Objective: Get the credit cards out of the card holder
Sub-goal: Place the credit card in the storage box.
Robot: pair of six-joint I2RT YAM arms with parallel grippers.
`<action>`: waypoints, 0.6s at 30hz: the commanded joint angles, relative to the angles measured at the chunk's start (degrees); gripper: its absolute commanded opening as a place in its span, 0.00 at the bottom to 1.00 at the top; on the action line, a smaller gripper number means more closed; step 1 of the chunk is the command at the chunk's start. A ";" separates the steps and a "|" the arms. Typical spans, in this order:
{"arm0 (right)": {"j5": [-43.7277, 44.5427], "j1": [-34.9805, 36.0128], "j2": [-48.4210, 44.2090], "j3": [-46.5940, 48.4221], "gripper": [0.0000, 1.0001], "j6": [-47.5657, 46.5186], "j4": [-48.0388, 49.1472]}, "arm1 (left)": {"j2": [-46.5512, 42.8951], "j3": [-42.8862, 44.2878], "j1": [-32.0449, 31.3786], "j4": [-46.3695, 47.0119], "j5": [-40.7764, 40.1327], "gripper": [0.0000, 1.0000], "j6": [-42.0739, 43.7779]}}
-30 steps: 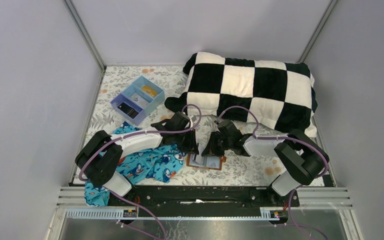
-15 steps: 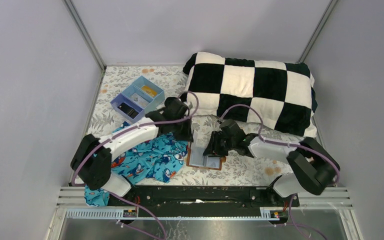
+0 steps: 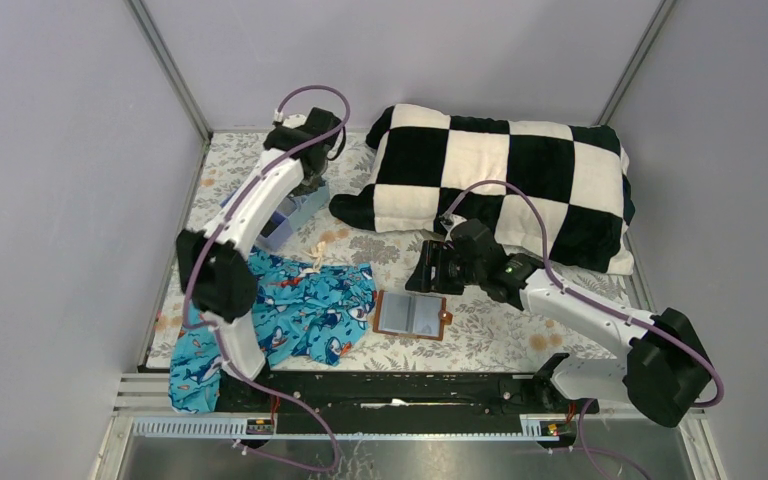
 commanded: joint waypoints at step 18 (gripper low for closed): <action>0.43 -0.76 5.93 6.32 0.68 -5.42 -6.22 | 26.65 24.03 14.71 -3.08 -1.71 0.00 -7.25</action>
